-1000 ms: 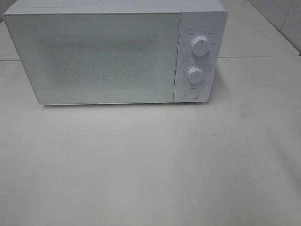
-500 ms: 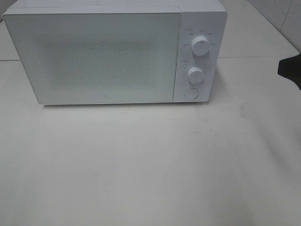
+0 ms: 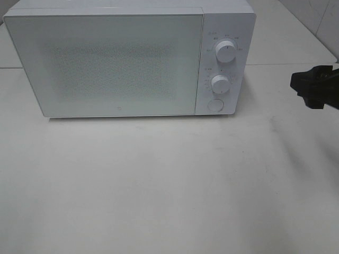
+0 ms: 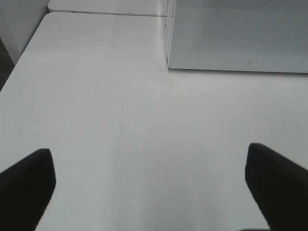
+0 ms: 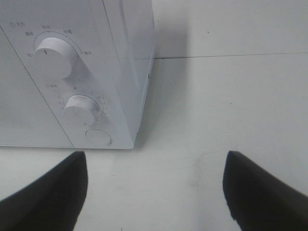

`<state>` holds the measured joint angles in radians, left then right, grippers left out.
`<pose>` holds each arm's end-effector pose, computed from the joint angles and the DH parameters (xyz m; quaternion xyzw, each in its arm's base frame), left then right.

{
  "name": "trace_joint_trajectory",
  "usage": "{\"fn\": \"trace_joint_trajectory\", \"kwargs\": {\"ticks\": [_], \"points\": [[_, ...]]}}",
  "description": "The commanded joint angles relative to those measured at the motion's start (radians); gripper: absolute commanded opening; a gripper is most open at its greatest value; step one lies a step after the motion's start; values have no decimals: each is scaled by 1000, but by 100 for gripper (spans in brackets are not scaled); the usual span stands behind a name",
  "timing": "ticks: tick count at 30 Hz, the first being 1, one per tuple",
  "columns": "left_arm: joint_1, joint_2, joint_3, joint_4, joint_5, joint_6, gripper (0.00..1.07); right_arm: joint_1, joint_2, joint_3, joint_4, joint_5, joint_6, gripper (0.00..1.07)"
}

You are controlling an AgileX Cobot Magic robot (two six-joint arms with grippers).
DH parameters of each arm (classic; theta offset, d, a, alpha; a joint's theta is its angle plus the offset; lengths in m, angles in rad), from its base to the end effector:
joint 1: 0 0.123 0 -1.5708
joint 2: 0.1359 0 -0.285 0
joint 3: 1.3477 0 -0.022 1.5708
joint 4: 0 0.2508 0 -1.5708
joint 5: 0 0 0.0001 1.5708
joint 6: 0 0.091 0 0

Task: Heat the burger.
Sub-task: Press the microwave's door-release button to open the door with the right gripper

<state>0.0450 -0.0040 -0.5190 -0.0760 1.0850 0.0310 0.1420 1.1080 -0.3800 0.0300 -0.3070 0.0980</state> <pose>-0.0086 -0.0065 0.2807 -0.0036 0.8529 -0.0181 0.5217 0.2066 0.0287 0.2307 -0.0036 0.8148 0.0740 0.5750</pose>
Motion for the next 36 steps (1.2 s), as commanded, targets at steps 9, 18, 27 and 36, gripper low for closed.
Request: {"fn": "trace_joint_trajectory", "kwargs": {"ticks": [9, 18, 27, 36], "points": [[-2, -16, 2, -5, -13, -1, 100, 26, 180, 117, 79, -416, -98, 75], [-2, -16, 2, -5, -13, -1, 100, 227, 336, 125, 356, -607, -298, 75], [-2, -16, 2, -5, -13, -1, 100, 449, 477, 108, 583, -757, -344, 75], [-2, -16, 2, -5, -13, -1, 100, 617, 572, 21, 761, -775, -438, 75]]}}
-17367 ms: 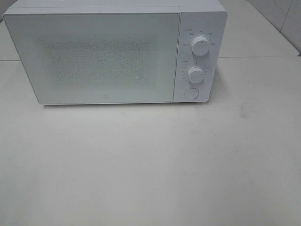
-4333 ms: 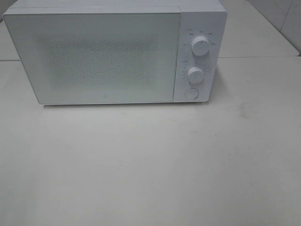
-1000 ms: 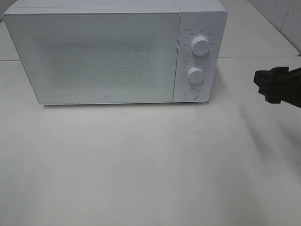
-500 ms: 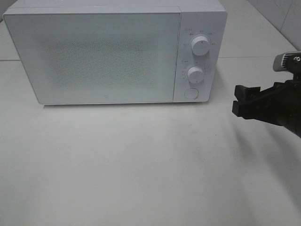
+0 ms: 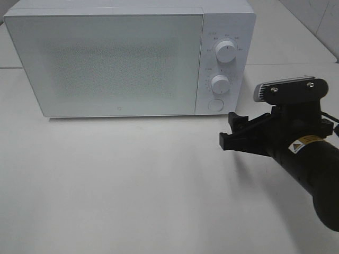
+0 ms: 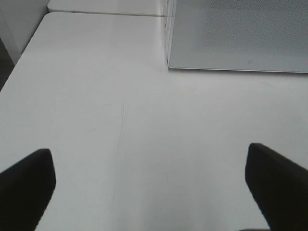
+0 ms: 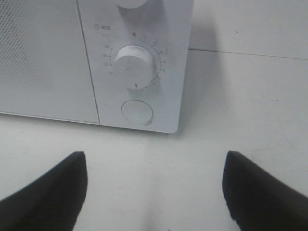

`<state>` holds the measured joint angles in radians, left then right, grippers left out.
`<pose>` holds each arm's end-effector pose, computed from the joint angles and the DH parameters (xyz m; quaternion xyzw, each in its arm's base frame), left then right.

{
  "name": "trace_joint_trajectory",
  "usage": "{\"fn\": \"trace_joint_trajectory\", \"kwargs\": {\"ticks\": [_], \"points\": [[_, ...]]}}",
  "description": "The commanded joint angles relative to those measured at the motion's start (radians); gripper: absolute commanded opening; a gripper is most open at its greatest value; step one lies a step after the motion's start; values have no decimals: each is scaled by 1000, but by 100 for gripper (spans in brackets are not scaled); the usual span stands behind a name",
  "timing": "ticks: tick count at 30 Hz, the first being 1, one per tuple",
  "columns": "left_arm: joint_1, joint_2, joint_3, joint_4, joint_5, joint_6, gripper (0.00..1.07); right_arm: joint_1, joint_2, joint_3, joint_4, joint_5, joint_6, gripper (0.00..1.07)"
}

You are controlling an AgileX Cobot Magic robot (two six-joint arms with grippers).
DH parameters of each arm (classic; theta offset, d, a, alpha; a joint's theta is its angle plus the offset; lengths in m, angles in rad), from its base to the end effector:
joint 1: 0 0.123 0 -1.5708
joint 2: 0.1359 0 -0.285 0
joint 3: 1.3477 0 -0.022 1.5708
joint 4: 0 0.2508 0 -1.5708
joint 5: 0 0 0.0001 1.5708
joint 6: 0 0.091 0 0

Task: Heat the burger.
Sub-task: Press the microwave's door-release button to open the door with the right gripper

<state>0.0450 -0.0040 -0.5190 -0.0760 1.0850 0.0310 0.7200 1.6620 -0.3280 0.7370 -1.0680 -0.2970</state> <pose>-0.0086 -0.0065 0.2807 -0.0036 0.8529 -0.0181 0.5217 0.2118 0.1146 0.1471 -0.0554 0.7887 -0.0025 0.6123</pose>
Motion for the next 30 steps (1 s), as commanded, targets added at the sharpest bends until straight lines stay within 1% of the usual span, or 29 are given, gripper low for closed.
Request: {"fn": "trace_joint_trajectory", "kwargs": {"ticks": [1, 4, 10, 17, 20, 22, 23, 24, 25, 27, 28, 29, 30], "points": [[-2, -16, 2, -5, -13, -1, 100, 62, 36, -51, 76, -14, -55, 75], [-2, -16, 2, -5, -13, -1, 100, 88, 62, -76, 103, -14, -58, 75], [-2, -16, 2, -5, -13, -1, 100, 103, 74, -107, 108, -10, -58, 75], [-2, -16, 2, -5, -13, -1, 100, 103, 74, -109, 108, -9, -37, 75], [-2, -16, 2, -5, -13, -1, 100, 103, 74, -108, 108, -11, 13, 75], [-2, -16, 2, -5, -13, -1, 100, 103, 74, -108, 108, -9, 109, 75], [-2, -16, 2, -5, -13, -1, 100, 103, 74, -108, 108, -9, 109, 75], [-2, -16, 2, -5, -13, -1, 100, 103, 74, -108, 108, -9, 188, 74], [-2, -16, 2, -5, -13, -1, 100, 103, 74, -108, 108, -9, 188, 74], [-2, -16, 2, -5, -13, -1, 100, 103, 74, -108, 108, -9, 335, 72], [-2, -16, 2, -5, -13, -1, 100, 103, 74, -108, 108, -9, 335, 72], [-2, -16, 2, -5, -13, -1, 100, 103, 74, -108, 108, -9, 457, 70], [-2, -16, 2, -5, -13, -1, 100, 103, 74, -108, 108, -9, 520, 69]]}}
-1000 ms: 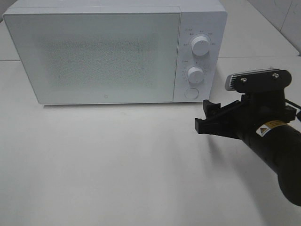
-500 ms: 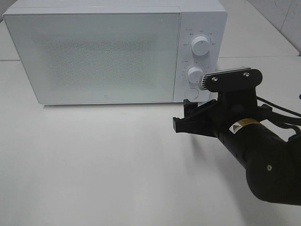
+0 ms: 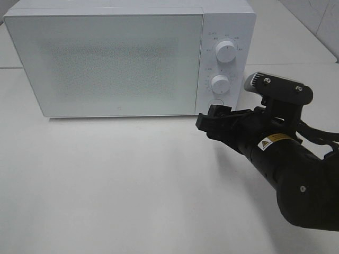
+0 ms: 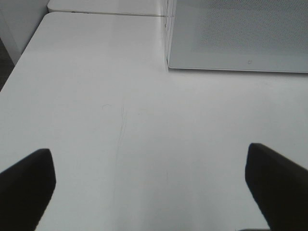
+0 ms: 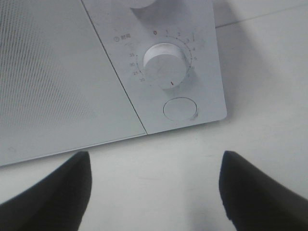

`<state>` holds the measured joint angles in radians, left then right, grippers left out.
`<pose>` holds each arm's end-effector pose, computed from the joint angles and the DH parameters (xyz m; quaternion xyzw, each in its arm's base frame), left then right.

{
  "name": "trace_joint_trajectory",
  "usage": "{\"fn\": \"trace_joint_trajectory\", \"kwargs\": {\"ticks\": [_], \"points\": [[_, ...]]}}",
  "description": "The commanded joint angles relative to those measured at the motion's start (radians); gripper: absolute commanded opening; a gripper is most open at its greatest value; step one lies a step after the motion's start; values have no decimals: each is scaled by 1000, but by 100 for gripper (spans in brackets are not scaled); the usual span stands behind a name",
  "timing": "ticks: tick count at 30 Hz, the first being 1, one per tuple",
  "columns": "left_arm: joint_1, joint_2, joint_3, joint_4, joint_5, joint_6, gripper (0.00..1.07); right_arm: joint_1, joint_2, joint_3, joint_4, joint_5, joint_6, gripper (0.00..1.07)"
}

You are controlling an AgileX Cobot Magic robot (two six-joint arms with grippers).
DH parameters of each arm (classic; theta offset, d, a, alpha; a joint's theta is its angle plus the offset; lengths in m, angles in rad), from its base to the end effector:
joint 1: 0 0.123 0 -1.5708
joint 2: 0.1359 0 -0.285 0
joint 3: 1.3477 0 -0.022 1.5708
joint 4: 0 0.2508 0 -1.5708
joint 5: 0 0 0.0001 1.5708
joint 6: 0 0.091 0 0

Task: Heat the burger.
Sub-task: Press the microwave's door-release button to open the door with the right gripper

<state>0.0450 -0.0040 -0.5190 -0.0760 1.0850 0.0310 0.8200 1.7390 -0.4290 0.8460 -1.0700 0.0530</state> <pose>-0.0086 -0.0065 0.2807 -0.0036 0.8529 -0.0181 0.5217 0.2185 0.1466 0.1435 0.0972 0.7855 0.1196 0.5993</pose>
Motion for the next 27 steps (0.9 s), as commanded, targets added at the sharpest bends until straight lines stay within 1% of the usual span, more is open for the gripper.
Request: {"fn": "trace_joint_trajectory", "kwargs": {"ticks": [1, 2, 3, 4, 5, 6, 7, 8, 9, 10, 11, 12, 13, 14, 15, 16, 17, 18, 19, 20, 21, 22, 23, 24, 25, 27], "points": [[-2, -16, 2, -5, -13, -1, 100, 3, -3, -7, -1, -7, 170, 69], [-2, -16, 2, -5, -13, -1, 100, 3, -3, -7, -1, -7, 283, 68], [-2, -16, 2, -5, -13, -1, 100, 3, -3, -7, -1, -7, 334, 65], [-2, -16, 2, -5, -13, -1, 100, 3, -3, -7, -1, -7, 334, 65], [-2, -16, 2, -5, -13, -1, 100, 3, -3, -7, -1, -7, 461, 61], [-2, -16, 2, -5, -13, -1, 100, 3, -3, -7, -1, -7, 510, 59], [-2, -16, 2, -5, -13, -1, 100, 3, -3, -7, -1, -7, 510, 59], [-2, -16, 2, -5, -13, -1, 100, 3, -3, -7, -2, -7, 617, 55], [-2, -16, 2, -5, -13, -1, 100, 3, -3, -7, -2, -7, 617, 55], [-2, -16, 2, -5, -13, -1, 100, 3, -3, -7, -2, -7, 714, 49], [-2, -16, 2, -5, -13, -1, 100, 3, -3, -7, -2, -7, 756, 46], [-2, -16, 2, -5, -13, -1, 100, 3, -3, -7, -2, -7, 756, 46], [-2, -16, 2, -5, -13, -1, 100, 3, -3, -7, -2, -7, 857, 39], [-2, -16, 2, -5, -13, -1, 100, 3, -3, -7, -2, -7, 917, 35], [-2, -16, 2, -5, -13, -1, 100, 3, -3, -7, -2, -7, 917, 35], [-2, -16, 2, -5, -13, -1, 100, 3, -3, -7, -2, -7, 1028, 26], [-2, -16, 2, -5, -13, -1, 100, 3, -3, -7, -2, -7, 1078, 22], [-2, -16, 2, -5, -13, -1, 100, 3, -3, -7, -2, -7, 1078, 22], [-2, -16, 2, -5, -13, -1, 100, 3, -3, -7, -2, -5, 1153, 15], [-2, -16, 2, -5, -13, -1, 100, 3, -3, -7, -3, -5, 1181, 13], [-2, -16, 2, -5, -13, -1, 100, 3, -3, -7, -3, -5, 1181, 13], [-2, -16, 2, -5, -13, -1, 100, 3, -3, -7, -5, -5, 1221, 7], [-2, -16, 2, -5, -13, -1, 100, 3, -3, -7, -5, -5, 1231, 4], [-2, -16, 2, -5, -13, -1, 100, 3, -3, -7, -5, -5, 1231, 4], [-2, -16, 2, -5, -13, -1, 100, 3, -3, -7, -5, -5, 1254, 0], [-2, -16, 2, -5, -13, -1, 100, 3, -3, -7, -5, -5, 1283, 0]]}}
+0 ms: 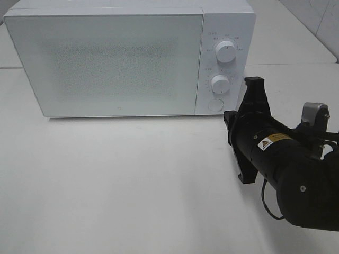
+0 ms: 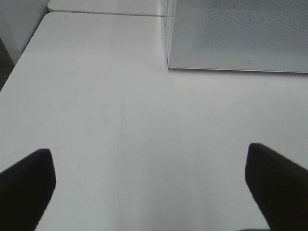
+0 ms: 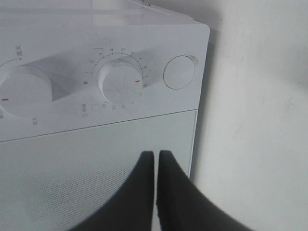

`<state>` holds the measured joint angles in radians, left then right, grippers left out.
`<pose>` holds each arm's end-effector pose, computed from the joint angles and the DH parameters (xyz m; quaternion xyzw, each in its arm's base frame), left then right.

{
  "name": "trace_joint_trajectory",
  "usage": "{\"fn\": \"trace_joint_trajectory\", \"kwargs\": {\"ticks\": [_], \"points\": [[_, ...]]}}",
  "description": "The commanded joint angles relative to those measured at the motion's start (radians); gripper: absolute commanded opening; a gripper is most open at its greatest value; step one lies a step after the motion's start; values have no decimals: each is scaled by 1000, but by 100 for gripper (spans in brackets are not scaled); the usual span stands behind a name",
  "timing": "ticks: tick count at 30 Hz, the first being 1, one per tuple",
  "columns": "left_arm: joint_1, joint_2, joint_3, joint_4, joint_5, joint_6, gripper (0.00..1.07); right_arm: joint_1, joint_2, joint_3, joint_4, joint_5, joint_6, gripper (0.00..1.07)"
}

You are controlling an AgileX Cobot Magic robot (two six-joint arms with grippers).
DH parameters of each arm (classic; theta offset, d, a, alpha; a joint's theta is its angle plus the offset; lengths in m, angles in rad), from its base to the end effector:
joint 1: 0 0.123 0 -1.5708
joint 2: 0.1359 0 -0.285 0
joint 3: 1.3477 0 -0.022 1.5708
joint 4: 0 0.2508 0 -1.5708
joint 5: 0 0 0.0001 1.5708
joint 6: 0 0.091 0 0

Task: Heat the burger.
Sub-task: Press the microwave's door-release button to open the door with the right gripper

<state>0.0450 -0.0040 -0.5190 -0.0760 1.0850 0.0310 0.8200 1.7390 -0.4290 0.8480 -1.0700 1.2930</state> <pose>-0.0086 -0.0065 0.2807 -0.0036 0.8529 -0.0181 0.5217 0.2185 0.1464 0.1435 0.5363 0.5824 0.4452 0.4184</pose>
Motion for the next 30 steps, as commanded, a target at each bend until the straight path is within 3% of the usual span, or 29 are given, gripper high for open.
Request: {"fn": "trace_joint_trajectory", "kwargs": {"ticks": [1, 15, 30], "points": [[-2, -16, 2, -5, -13, -1, 100, 3, -3, -7, -7, -5, 56, 0], [-2, -16, 2, -5, -13, -1, 100, -49, 11, -33, -8, 0, 8, 0], [-2, -16, 2, -5, -13, -1, 100, -60, 209, -174, -5, 26, 61, 0]]}}
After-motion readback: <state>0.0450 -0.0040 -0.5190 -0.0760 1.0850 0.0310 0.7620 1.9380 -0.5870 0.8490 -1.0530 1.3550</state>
